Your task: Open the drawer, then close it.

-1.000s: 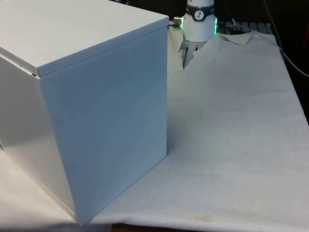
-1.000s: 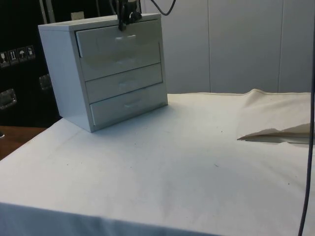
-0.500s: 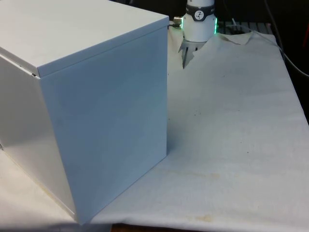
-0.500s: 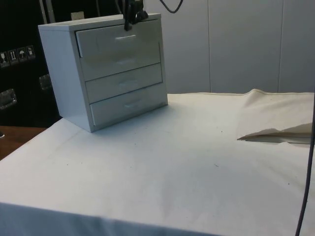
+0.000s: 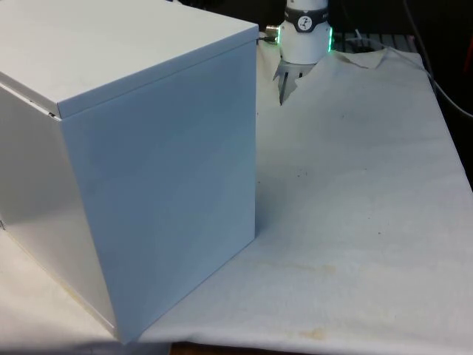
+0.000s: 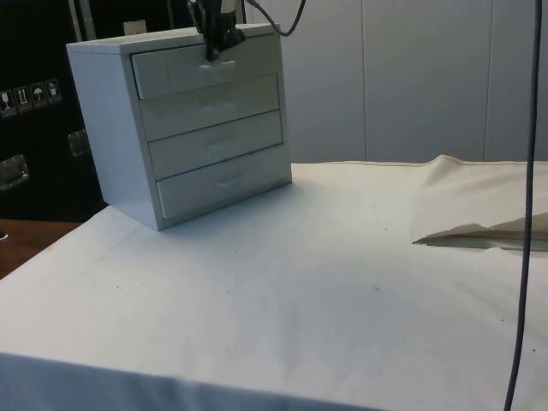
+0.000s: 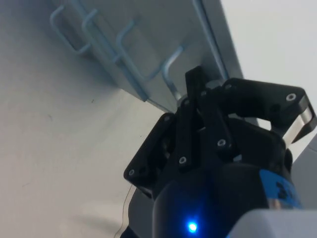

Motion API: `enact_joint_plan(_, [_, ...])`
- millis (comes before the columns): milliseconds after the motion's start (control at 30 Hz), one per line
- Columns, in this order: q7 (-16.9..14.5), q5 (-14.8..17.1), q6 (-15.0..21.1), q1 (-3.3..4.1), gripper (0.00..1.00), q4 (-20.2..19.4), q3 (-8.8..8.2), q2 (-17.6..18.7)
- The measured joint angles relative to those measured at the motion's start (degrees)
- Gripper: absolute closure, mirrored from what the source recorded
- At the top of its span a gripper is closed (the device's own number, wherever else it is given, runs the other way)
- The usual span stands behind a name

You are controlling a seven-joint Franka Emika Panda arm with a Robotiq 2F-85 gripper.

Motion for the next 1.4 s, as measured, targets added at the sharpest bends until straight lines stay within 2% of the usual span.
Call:
enact_joint_plan(933, [-0.5,0.0,-0.9,0.06,1.0,-0.5,-0.06,-1.3])
enact_joint_plan(1400, [-1.4,-0.1,-4.4,0.63,1.0,-7.0,1.32,-8.9])
